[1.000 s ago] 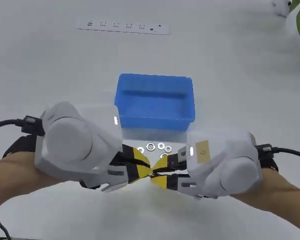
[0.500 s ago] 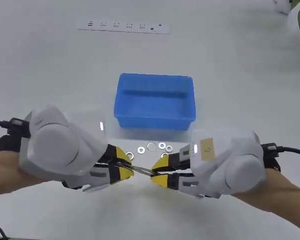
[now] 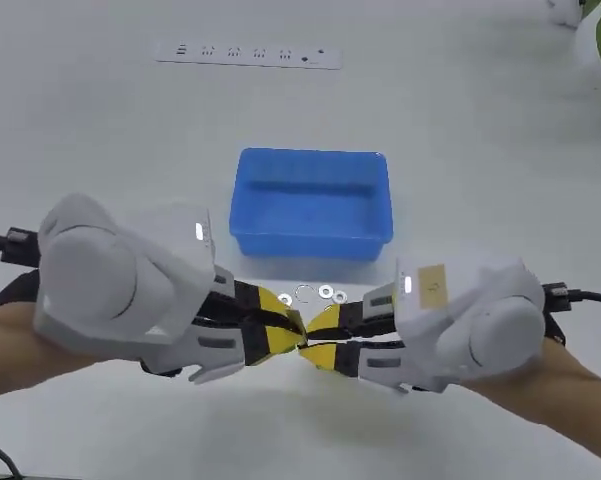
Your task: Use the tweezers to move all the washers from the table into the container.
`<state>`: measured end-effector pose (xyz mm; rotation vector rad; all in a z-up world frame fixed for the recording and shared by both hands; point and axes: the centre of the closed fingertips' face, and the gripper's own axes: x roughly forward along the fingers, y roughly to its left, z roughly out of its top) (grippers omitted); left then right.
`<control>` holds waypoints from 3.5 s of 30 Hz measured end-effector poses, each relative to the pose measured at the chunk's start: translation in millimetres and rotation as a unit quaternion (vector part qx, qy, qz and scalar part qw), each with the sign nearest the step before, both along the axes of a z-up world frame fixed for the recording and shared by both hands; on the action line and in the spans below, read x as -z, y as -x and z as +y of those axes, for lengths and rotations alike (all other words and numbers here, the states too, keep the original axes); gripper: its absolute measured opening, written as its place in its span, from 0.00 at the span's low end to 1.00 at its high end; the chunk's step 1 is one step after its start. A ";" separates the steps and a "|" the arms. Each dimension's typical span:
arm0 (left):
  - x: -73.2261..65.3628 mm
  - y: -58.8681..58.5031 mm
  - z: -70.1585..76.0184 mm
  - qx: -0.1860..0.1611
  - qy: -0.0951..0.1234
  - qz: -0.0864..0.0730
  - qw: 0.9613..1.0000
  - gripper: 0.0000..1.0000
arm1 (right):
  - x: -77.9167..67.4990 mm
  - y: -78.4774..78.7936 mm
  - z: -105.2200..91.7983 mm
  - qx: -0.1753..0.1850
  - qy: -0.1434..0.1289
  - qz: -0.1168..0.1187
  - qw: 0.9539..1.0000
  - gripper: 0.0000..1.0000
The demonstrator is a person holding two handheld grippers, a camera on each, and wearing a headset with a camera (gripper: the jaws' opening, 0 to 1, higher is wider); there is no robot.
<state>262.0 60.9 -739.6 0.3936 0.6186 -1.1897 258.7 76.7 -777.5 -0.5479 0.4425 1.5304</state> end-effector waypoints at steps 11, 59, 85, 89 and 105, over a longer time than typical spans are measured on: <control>-0.1 -1.3 -10.2 0.004 0.027 0.006 1.000 0.10 | 0.4 1.7 -3.4 -0.002 -0.006 0.007 1.000 0.07; -19.5 -0.6 20.6 0.005 -0.005 -0.046 0.999 0.09 | -16.0 -1.0 37.5 -0.028 -0.011 -0.054 0.998 0.10; -7.2 -22.8 40.1 -0.011 -0.027 -0.045 0.999 0.09 | -2.0 -23.9 56.3 -0.019 -0.004 -0.042 0.999 0.11; -6.3 -24.7 40.4 -0.013 -0.026 -0.044 0.999 0.09 | -0.6 -25.6 57.4 -0.019 -0.005 -0.039 0.999 0.12; -2.9 -28.4 40.8 -0.019 -0.024 -0.039 0.999 0.09 | 7.7 -28.2 56.5 -0.018 0.008 -0.038 0.999 0.12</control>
